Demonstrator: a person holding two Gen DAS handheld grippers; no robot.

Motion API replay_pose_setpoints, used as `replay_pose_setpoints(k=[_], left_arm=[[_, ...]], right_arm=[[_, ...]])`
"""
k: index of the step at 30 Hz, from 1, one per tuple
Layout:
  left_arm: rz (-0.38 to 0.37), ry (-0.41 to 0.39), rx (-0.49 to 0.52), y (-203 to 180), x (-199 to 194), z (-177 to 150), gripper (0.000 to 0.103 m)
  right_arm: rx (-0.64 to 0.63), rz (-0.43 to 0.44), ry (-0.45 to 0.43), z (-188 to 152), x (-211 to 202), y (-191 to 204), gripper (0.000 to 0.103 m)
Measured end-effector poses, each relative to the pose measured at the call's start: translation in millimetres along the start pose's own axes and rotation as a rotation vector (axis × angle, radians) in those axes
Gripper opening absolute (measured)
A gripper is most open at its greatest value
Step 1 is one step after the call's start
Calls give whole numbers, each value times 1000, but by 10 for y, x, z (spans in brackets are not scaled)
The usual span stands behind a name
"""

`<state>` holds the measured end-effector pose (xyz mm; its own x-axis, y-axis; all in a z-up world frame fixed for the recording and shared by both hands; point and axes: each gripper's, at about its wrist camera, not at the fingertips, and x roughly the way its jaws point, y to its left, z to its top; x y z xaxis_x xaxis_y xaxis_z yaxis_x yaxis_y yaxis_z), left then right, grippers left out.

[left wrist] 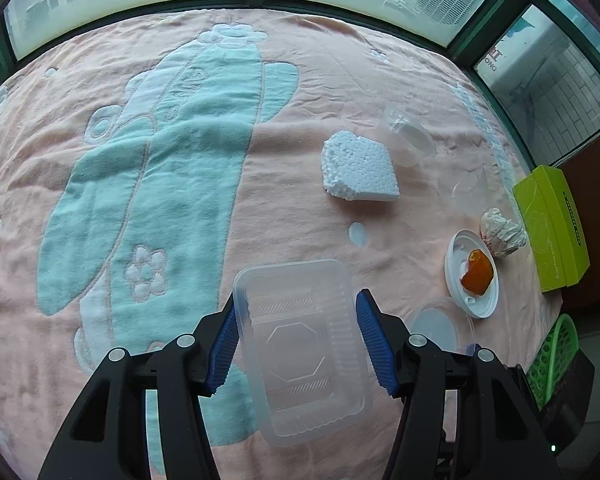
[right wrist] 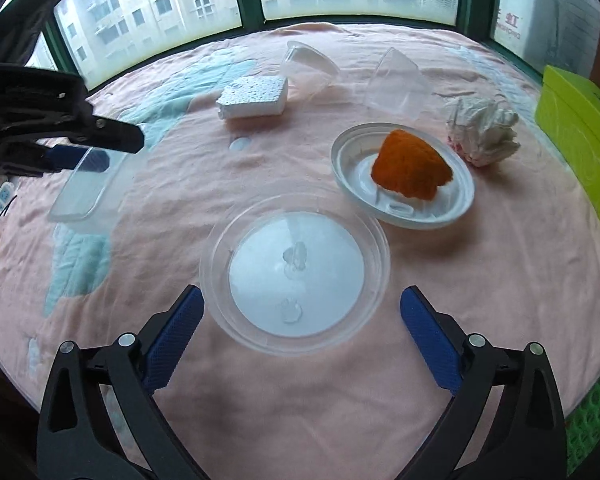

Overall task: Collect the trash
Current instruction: 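Grasp a clear plastic tray with the left tool while the right tool grasps the clear lid, then carry the clear tray and lid over the green wastebasket and open both tools to drop them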

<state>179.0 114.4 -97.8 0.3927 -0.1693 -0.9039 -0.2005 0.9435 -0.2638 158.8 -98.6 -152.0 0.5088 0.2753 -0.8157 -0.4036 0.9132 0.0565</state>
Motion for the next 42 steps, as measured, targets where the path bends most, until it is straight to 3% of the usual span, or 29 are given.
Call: replay_pose_setpoints(k=[7,11,26,33,42], left_arm=[[-1,0,12,-7,-27,-36,55],[1,2,17,2,-33,-49,55],[-22,-22,66,-235,-180,-126,55],[-60,-17,124,-574,-202,-198,55],[-134,-10,242,-1253,-245,-315,55]], right_arm=[[-11,-33,-17,46,65,81,97],[-3,-29,-17,46,55,62,92],[52,7,-69,-119,-448,-101,92],[111,-24,-127,-184,-873,-379,92],[250,-134,-199,-416,-1522,-1116,92]])
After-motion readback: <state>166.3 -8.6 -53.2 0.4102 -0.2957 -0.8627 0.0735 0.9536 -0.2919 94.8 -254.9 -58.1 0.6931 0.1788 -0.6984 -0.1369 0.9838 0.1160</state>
